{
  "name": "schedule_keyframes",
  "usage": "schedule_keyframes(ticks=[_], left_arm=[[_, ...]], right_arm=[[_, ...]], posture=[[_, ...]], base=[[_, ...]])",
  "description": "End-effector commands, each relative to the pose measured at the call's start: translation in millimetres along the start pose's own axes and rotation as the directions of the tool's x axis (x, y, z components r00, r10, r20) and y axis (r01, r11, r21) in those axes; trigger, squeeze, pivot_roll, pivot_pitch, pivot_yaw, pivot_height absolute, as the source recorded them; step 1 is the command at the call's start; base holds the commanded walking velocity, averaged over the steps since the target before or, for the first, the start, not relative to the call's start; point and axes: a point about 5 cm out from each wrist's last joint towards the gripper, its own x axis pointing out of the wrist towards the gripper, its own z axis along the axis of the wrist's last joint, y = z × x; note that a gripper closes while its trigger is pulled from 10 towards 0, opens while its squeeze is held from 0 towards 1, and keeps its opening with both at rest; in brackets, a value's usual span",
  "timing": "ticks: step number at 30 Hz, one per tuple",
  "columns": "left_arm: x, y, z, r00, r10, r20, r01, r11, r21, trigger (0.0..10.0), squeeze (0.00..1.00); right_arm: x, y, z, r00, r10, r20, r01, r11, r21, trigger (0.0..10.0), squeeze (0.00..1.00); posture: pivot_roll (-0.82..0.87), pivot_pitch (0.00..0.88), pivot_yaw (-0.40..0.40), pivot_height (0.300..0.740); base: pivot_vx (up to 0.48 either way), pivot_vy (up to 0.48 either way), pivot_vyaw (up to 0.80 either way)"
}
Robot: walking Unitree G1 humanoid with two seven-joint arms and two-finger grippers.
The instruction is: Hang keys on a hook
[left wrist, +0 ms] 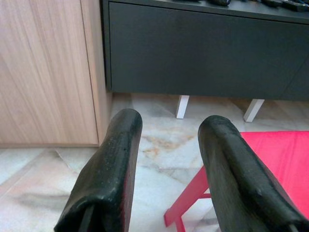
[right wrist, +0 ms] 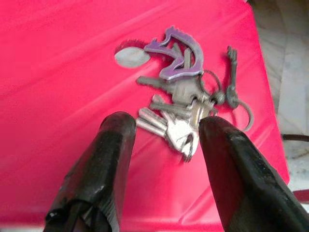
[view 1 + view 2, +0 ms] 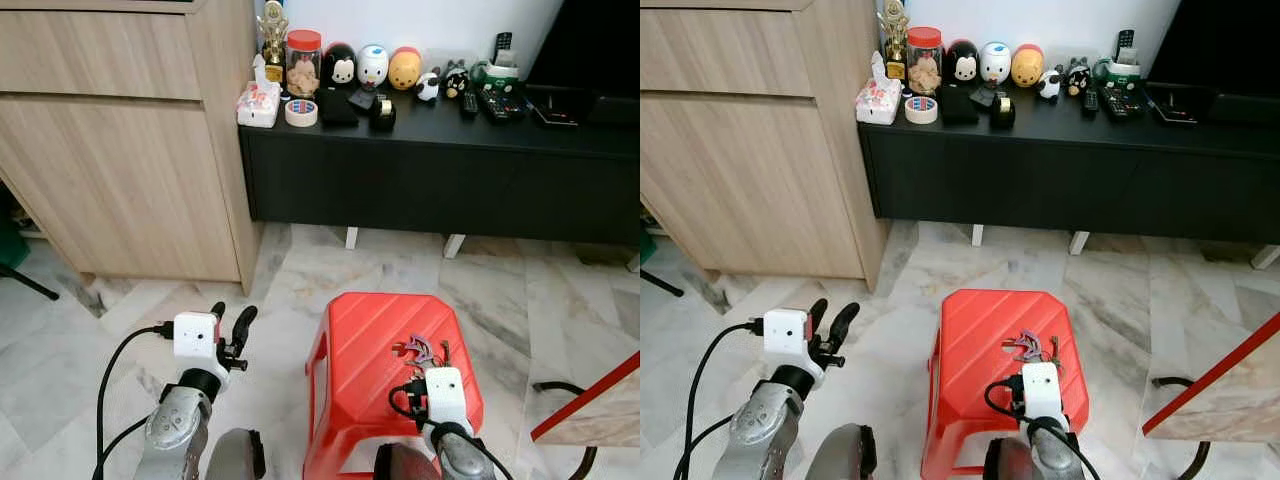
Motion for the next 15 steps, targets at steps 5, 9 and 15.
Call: schedule_keyframes(ticks=[5,9,15], left_arm=[[-2.3,0.3,-4.2,1.0,0.006,-0.022,-0.007,1.0,-0.001,10.0,0.0],[-2.4,1.6,-3.6,1.0,0.008,-0.021,-0.008,1.0,0.003,10.0,0.0],[-2.9,1.3,-3.6,1.0,0.003,-0.022,-0.002,1.0,0.01,10.0,0.0]], right_arm=[[6.4,-12.7,8.5,0.999,-0.047,-0.013,0.047,0.999,0.024,10.0,0.0],[8.1,-17.9,10.6,0.996,-0.083,-0.019,0.083,0.996,0.026,10.0,0.0],[5.3,-18.5,4.6,0.996,-0.088,-0.032,0.09,0.994,0.055,10.0,0.0]], posture=[[0.08,0.091,-0.076,0.616],[0.08,0.093,-0.076,0.616],[0.08,0.095,-0.073,0.616]], base=[[0.0,0.0,0.0],[0.0,0.0,0.0],[0.0,0.0,0.0]])
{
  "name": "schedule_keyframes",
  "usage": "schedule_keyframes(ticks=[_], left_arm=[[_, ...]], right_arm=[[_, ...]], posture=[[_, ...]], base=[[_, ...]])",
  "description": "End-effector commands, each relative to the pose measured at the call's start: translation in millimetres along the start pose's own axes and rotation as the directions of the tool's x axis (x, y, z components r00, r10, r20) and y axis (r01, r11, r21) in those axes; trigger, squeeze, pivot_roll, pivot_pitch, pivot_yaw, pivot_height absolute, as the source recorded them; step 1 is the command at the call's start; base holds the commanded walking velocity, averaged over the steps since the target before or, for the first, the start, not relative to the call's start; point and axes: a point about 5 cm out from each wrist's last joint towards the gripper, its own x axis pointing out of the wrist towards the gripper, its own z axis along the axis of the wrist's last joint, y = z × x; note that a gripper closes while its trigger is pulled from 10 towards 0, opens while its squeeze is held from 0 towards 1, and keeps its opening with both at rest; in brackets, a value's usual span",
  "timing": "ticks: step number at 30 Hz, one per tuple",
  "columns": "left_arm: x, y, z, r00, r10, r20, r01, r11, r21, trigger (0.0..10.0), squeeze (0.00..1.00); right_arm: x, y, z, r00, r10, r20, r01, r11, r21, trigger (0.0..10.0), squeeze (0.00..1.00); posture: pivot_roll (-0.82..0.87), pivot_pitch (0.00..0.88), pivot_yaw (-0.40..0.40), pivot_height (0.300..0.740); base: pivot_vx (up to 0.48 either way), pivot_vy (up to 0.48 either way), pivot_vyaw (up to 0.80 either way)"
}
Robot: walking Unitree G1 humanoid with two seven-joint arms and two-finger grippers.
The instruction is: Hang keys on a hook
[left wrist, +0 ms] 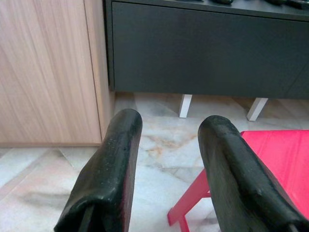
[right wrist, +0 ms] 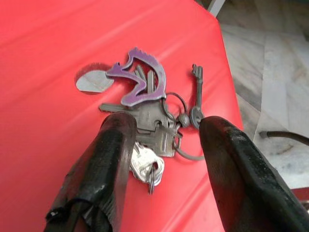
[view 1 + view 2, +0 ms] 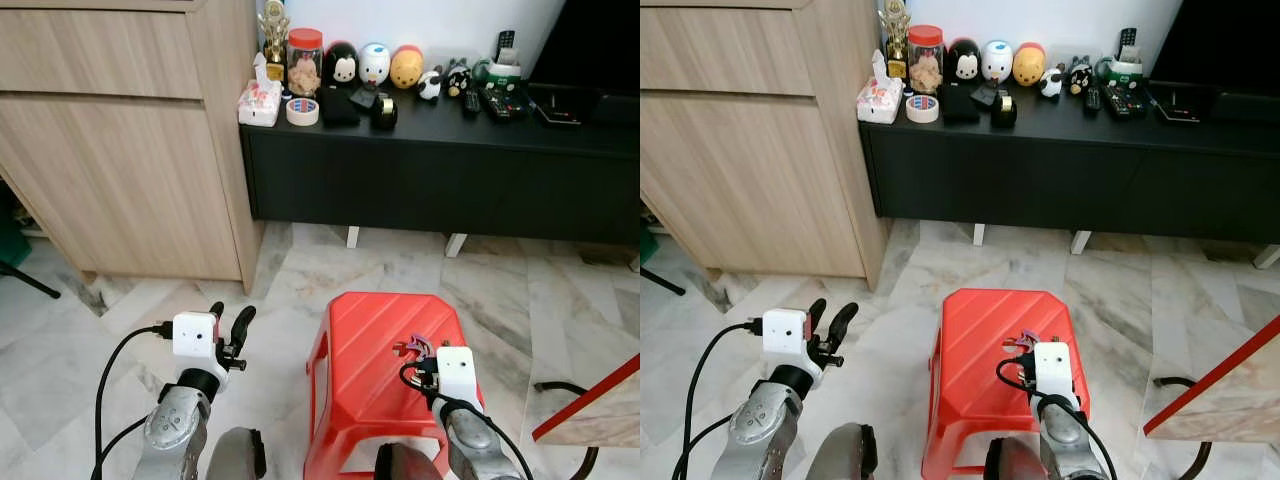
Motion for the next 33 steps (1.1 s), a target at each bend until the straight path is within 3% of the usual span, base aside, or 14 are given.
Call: schedule_keyframes(ticks=[1,10,21,23,24,25,27,28,29,30,31,33], left_arm=[[-2.9,-0.2,-3.9,1.0,-0.001,-0.022,0.001,1.0,0.002,10.0,0.0],[-2.6,0.2,-4.3,1.0,-0.002,-0.025,0.002,1.0,0.006,10.0,0.0],[-2.9,1.0,-4.4,1.0,0.002,-0.028,-0.002,1.0,0.01,10.0,0.0],[-3.1,0.8,-4.4,1.0,0.003,-0.027,-0.002,1.0,0.01,10.0,0.0],[-3.1,0.7,-4.3,1.0,0.002,-0.027,-0.002,1.0,0.01,10.0,0.0],[-3.1,0.7,-4.4,1.0,0.002,-0.027,-0.002,1.0,0.01,10.0,0.0],[-3.1,0.7,-4.4,1.0,0.002,-0.027,-0.002,1.0,0.01,10.0,0.0],[-3.2,0.8,-4.6,1.0,0.003,-0.027,-0.003,1.0,0.01,10.0,0.0],[-3.2,0.8,-4.7,1.0,0.003,-0.028,-0.003,1.0,0.01,10.0,0.0],[-3.3,0.9,-4.8,1.0,0.003,-0.028,-0.003,1.0,0.01,10.0,0.0],[-3.3,0.9,-4.8,1.0,0.004,-0.028,-0.003,1.0,0.01,10.0,0.0],[-3.4,1.0,-4.7,1.0,0.004,-0.028,-0.003,1.0,0.011,10.0,0.0]], right_arm=[[-2.8,-3.4,-8.2,1.0,-0.009,-0.024,0.009,1.0,0.009,10.0,0.0],[-6.3,-1.3,-20.7,0.997,0.008,-0.071,-0.009,1.0,-0.012,10.0,0.0],[-3.9,0.2,-17.9,0.997,0.02,-0.08,-0.021,1.0,-0.017,9.7,0.0],[-3.8,-0.1,-19.5,0.995,0.017,-0.096,-0.019,0.999,-0.026,6.4,0.0],[-3.9,-0.2,-20.3,0.995,0.017,-0.102,-0.02,0.999,-0.028,6.4,0.0],[-4.0,-0.1,-20.9,0.994,0.017,-0.105,-0.019,0.999,-0.026,2.9,0.0],[-4.2,0.0,-21.5,0.994,0.016,-0.107,-0.019,1.0,-0.023,2.6,0.0],[-4.4,0.3,-22.8,0.993,0.015,-0.116,-0.017,1.0,-0.013,3.3,0.0],[-4.5,0.3,-23.2,0.993,0.014,-0.119,-0.016,1.0,-0.009,3.3,0.0],[-4.5,0.3,-23.5,0.993,0.013,-0.121,-0.014,1.0,-0.007,4.5,0.0],[-4.5,0.2,-23.8,0.992,0.012,-0.123,-0.014,1.0,-0.01,10.0,0.0],[-4.5,0.4,-24.2,0.992,0.013,-0.126,-0.015,1.0,-0.01,10.0,0.0]], posture=[[0.08,0.095,-0.073,0.616],[0.08,0.097,-0.071,0.616],[0.08,0.098,-0.07,0.616],[0.08,0.099,-0.071,0.616],[0.08,0.099,-0.071,0.616],[0.08,0.099,-0.071,0.616],[0.08,0.099,-0.071,0.616],[0.08,0.099,-0.071,0.616],[0.08,0.099,-0.071,0.616],[0.08,0.099,-0.071,0.616],[0.08,0.099,-0.071,0.616],[0.09,0.102,-0.07,0.616]], base=[[0.0,0.0,0.0],[0.0,0.0,0.0],[0.0,0.0,0.0],[0.0,0.0,0.0],[0.0,0.0,0.0],[0.0,0.0,0.0],[0.0,0.0,0.0],[0.0,0.0,0.0],[0.0,0.0,0.0],[0.0,0.0,0.0],[0.0,0.0,0.0],[0.0,0.0,0.0]])
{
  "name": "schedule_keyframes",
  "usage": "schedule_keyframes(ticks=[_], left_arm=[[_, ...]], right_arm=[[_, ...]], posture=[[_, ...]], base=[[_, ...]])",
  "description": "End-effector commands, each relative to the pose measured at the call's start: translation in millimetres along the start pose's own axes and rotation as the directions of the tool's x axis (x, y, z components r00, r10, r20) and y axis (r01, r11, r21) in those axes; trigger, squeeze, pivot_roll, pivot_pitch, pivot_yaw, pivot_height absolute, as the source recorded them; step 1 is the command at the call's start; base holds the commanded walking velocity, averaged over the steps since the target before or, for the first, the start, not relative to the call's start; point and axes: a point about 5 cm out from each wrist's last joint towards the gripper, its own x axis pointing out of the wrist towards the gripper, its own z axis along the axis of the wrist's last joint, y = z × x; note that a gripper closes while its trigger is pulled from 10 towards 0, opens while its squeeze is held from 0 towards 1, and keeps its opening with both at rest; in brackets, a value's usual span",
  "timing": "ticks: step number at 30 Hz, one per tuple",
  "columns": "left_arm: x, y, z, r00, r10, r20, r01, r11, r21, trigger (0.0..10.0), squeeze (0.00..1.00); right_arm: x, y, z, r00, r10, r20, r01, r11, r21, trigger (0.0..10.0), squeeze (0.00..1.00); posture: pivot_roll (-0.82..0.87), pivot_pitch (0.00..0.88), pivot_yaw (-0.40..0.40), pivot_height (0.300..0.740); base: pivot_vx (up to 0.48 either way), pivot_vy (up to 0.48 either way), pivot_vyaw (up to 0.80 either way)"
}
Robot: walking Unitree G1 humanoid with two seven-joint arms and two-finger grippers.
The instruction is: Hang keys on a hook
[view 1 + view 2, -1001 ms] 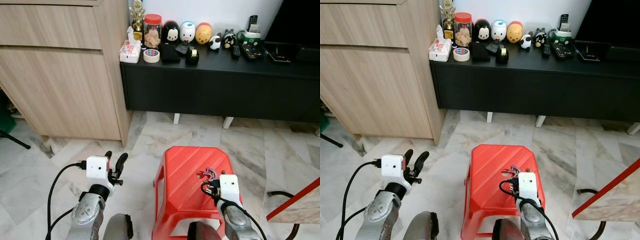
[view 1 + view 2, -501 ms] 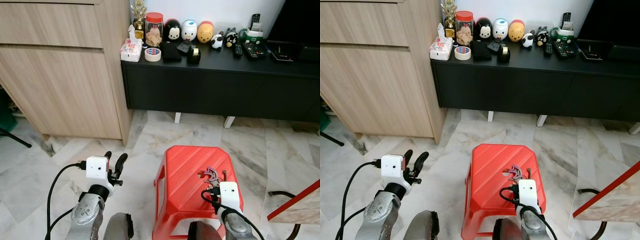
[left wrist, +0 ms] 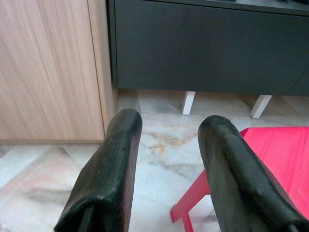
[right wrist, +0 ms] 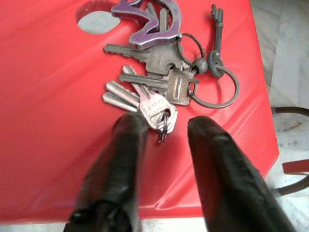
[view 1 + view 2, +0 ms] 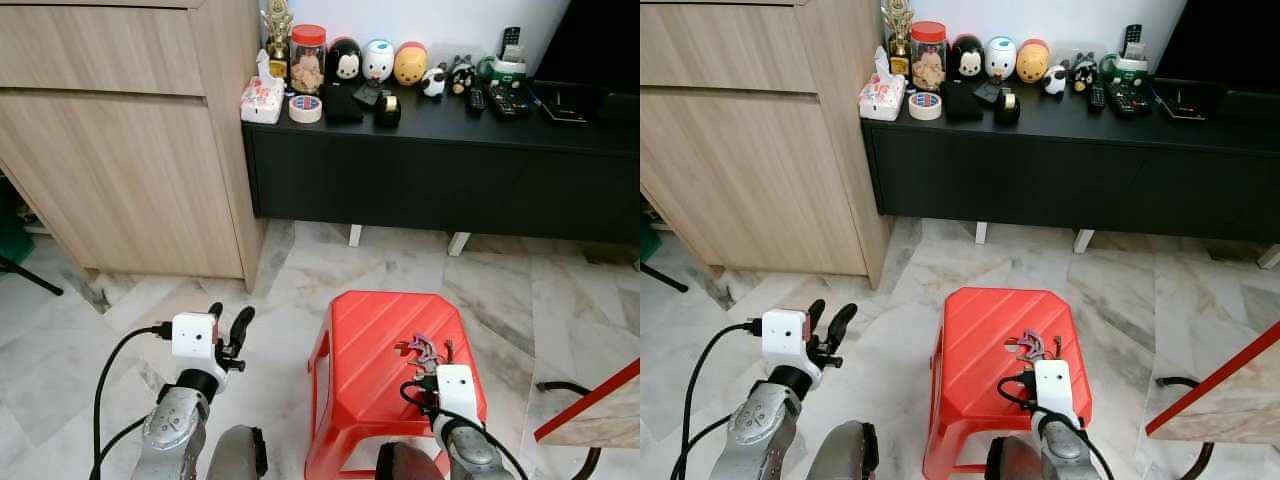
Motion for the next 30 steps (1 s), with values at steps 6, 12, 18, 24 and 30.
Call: schedule_keyframes(ticks=[6,12,18,24,30], left_arm=[[-2.2,-0.1,-3.6,1.0,-0.002,-0.022,0.002,1.0,0.006,10.0,0.0],[-2.7,0.4,-3.5,1.0,-0.002,-0.023,0.002,1.0,0.008,10.0,0.0],[-3.3,1.2,-3.9,1.0,-0.001,-0.025,0.001,1.0,0.009,10.0,0.0],[-3.4,1.2,-3.8,1.0,-0.002,-0.025,0.002,1.0,0.009,10.0,0.0],[-2.9,0.9,-3.8,1.0,-0.004,-0.024,0.004,1.0,0.01,10.0,0.0]], right_arm=[[1.2,0.1,-0.8,1.0,-0.002,-0.026,0.002,1.0,0.007,10.0,0.0],[1.4,1.6,0.4,1.0,0.001,-0.023,0.0,1.0,0.009,10.0,0.0],[0.6,1.3,-2.6,1.0,-0.002,-0.029,0.003,1.0,0.009,10.0,0.0],[0.0,0.5,-4.5,0.999,-0.009,-0.032,0.01,1.0,0.012,10.0,0.0],[0.6,-2.1,-3.8,0.999,-0.019,-0.035,0.019,1.0,0.018,10.0,0.0]], posture=[[0.09,0.103,-0.069,0.616],[0.09,0.104,-0.067,0.616],[0.09,0.105,-0.067,0.616],[0.09,0.104,-0.067,0.616],[0.09,0.104,-0.067,0.616]], base=[[0.0,0.0,0.0],[0.0,0.0,0.0],[0.0,0.0,0.0],[0.0,0.0,0.0],[0.0,0.0,0.0]])
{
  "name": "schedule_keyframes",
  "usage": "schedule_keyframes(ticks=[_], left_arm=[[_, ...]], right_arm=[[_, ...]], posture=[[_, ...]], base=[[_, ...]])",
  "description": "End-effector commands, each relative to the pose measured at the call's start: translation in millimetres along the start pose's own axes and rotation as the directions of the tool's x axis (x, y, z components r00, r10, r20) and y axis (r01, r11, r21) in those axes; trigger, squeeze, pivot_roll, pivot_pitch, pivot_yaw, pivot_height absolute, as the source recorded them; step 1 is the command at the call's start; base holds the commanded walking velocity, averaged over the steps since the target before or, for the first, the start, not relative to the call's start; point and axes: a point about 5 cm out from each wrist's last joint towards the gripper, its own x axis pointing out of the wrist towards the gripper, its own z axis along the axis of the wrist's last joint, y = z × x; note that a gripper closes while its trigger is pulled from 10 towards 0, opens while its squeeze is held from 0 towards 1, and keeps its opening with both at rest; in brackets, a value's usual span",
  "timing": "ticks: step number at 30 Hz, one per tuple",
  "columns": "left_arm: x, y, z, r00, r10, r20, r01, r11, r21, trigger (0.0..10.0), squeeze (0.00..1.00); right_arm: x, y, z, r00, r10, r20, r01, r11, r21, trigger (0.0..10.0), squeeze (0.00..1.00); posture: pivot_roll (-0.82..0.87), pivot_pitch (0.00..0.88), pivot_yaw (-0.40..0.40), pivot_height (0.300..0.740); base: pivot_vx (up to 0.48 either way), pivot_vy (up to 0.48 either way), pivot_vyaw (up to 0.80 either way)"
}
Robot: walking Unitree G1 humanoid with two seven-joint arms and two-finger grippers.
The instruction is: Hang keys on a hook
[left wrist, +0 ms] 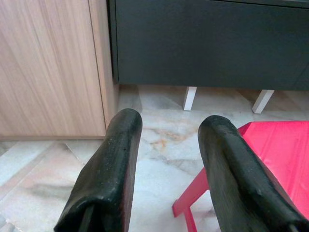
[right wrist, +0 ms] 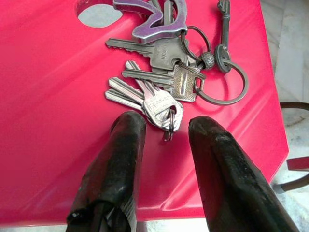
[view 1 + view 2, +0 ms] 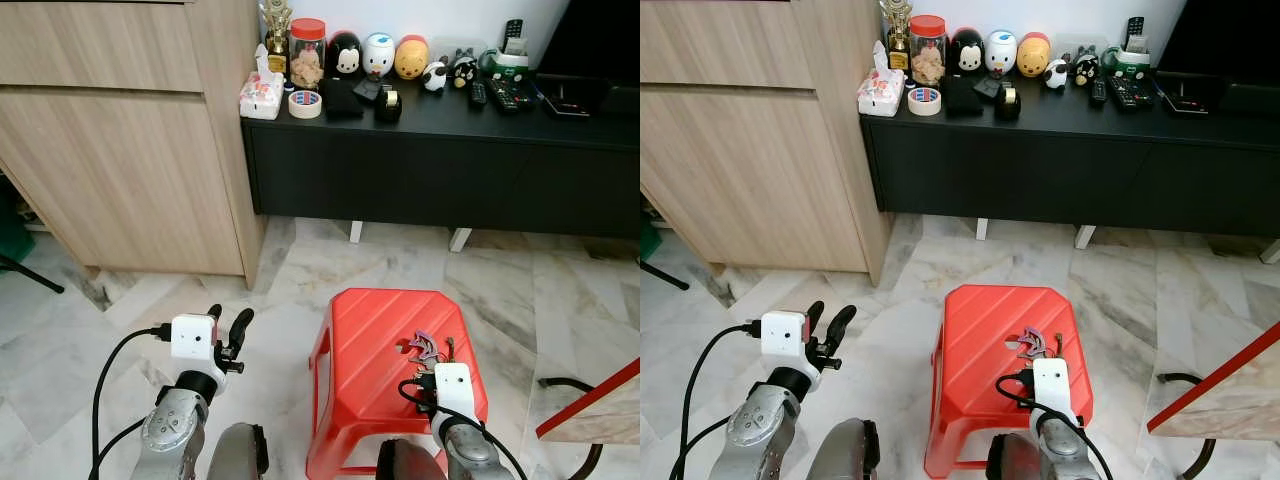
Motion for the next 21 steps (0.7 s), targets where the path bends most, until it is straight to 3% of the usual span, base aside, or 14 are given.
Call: schedule_keyframes(ticks=[1,2,3,5,6,7,9,10,11,13,21], left_arm=[[-1.6,0.0,-2.4,1.0,-0.004,-0.018,0.004,1.0,0.007,10.0,0.0],[-1.6,0.0,-2.4,1.0,-0.004,-0.018,0.004,1.0,0.007,10.0,0.0],[-1.8,0.5,-2.9,1.0,-0.002,-0.02,0.003,1.0,0.008,10.0,0.0],[-1.9,0.3,-3.3,1.0,-0.003,-0.022,0.003,1.0,0.009,10.0,0.0],[-1.9,0.0,-3.4,1.0,-0.004,-0.022,0.005,1.0,0.009,10.0,0.0],[-1.9,-0.4,-3.3,1.0,-0.007,-0.022,0.007,1.0,0.01,10.0,0.0],[-1.9,-0.6,-3.2,1.0,-0.008,-0.022,0.009,1.0,0.011,10.0,0.0],[-2.0,-0.7,-3.1,1.0,-0.01,-0.022,0.01,1.0,0.012,10.0,0.0],[-2.0,-0.7,-3.1,1.0,-0.01,-0.022,0.01,1.0,0.012,10.0,0.0],[-2.5,-0.7,-3.3,1.0,-0.01,-0.024,0.011,1.0,0.014,10.0,0.0],[-2.5,-1.2,-3.8,0.999,-0.015,-0.028,0.016,1.0,0.015,10.0,0.0]], right_arm=[[-0.7,-3.9,-5.9,1.0,-0.015,-0.028,0.015,1.0,0.011,10.0,0.0],[-0.7,-3.9,-5.9,1.0,-0.015,-0.028,0.015,1.0,0.011,10.0,0.0],[-0.3,-4.3,-4.8,1.0,-0.015,-0.026,0.015,1.0,0.011,7.6,0.0],[0.1,-5.0,-3.8,1.0,-0.016,-0.024,0.016,1.0,0.012,4.7,0.0],[0.3,-5.5,-3.3,1.0,-0.017,-0.024,0.017,1.0,0.013,4.7,0.0],[0.5,-6.1,-2.7,1.0,-0.02,-0.022,0.021,1.0,0.014,7.5,0.0],[0.6,-6.4,-2.5,1.0,-0.022,-0.021,0.022,1.0,0.014,7.5,0.0],[0.5,-6.6,-2.4,1.0,-0.023,-0.019,0.023,1.0,0.015,3.4,0.0],[0.5,-6.6,-2.4,1.0,-0.023,-0.019,0.023,1.0,0.015,3.4,0.0],[-0.3,-7.5,-5.0,0.999,-0.027,-0.023,0.028,0.999,0.018,0.1,0.0],[-1.4,-6.3,-8.6,0.999,-0.026,-0.032,0.026,0.999,0.02,0.9,0.0]], posture=[[0.09,0.104,-0.067,0.616],[0.09,0.104,-0.067,0.616],[0.09,0.105,-0.067,0.616],[0.09,0.107,-0.067,0.616],[0.09,0.107,-0.066,0.616],[0.09,0.107,-0.066,0.616],[0.09,0.107,-0.066,0.616],[0.09,0.108,-0.067,0.616],[0.09,0.108,-0.067,0.616],[0.09,0.109,-0.066,0.616],[0.09,0.109,-0.064,0.616]], base=[[0.0,0.0,0.0],[0.0,0.0,0.0],[0.0,0.0,0.0],[0.0,0.0,0.0],[0.0,0.0,0.0],[0.0,0.0,0.0],[0.0,0.0,0.0],[0.0,0.0,0.0],[0.0,0.0,0.0],[0.0,0.0,0.0],[0.0,0.0,0.0]])
